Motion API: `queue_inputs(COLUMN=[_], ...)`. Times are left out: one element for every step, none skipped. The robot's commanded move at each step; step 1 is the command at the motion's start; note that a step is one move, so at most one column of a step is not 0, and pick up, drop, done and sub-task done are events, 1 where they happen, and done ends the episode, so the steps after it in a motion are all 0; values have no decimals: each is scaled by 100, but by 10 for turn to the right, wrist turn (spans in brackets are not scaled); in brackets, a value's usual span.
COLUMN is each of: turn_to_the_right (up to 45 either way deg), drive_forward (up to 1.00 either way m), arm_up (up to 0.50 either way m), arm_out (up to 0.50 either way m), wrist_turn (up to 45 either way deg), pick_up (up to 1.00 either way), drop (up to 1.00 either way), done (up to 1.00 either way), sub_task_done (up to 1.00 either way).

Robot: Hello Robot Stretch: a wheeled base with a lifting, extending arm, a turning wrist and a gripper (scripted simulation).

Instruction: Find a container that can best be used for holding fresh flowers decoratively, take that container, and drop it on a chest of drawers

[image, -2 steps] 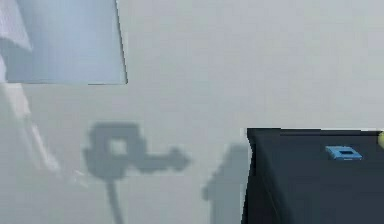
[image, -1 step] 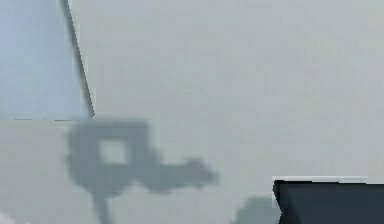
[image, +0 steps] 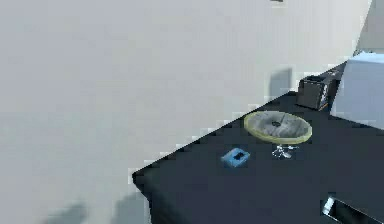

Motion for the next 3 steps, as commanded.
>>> queue_inputs(turn_to_the_right=[450, 450, 390], drive_forward=[0, 0, 0], arm_up=[0, 0, 0], arm_out=[0, 0, 0], wrist_turn=[0, 0, 0], pick_up=[0, 0, 0], drop=[0, 0, 0], done=[0, 0, 0], sub_task_done=[0, 0, 0])
